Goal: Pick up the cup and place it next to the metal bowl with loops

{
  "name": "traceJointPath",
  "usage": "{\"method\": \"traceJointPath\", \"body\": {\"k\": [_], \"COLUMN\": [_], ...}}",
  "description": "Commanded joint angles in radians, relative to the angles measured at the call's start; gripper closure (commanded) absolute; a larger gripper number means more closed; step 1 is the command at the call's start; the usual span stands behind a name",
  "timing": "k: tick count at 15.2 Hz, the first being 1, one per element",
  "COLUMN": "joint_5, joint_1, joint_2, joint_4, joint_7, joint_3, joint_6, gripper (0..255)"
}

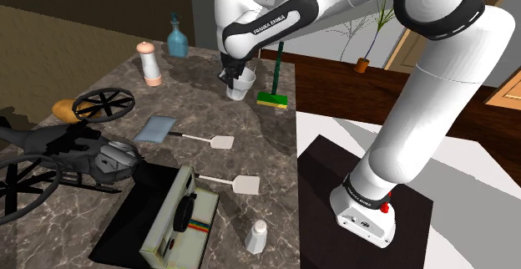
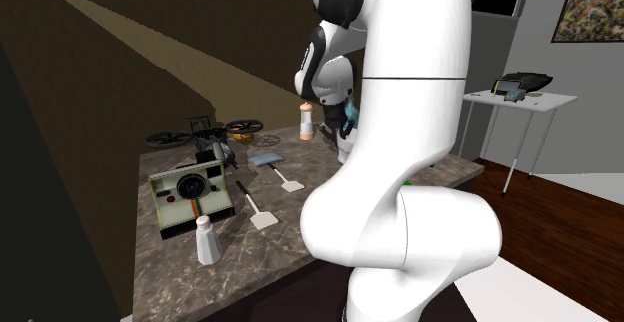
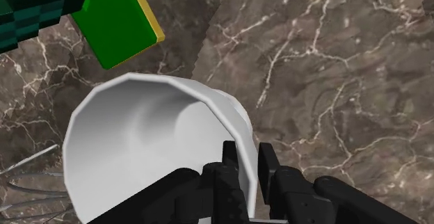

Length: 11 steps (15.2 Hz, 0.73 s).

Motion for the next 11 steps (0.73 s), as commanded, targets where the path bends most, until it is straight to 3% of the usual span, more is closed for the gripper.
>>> {"method": "traceJointPath", "body": {"k": [1, 5, 11], "joint_5": [-0.008, -0.026, -0.026], "joint_1": [0.001, 0.002, 0.002], "joint_2": [0.012, 0.044, 0.044], "joint_4": [-0.011, -0.032, -0.032], "joint_7": [0.010, 0.030, 0.030], "joint_3": [-0.001, -0.004, -0.004], "joint_6": [0.023, 0.073, 0.073], "gripper": [255, 255, 255]}}
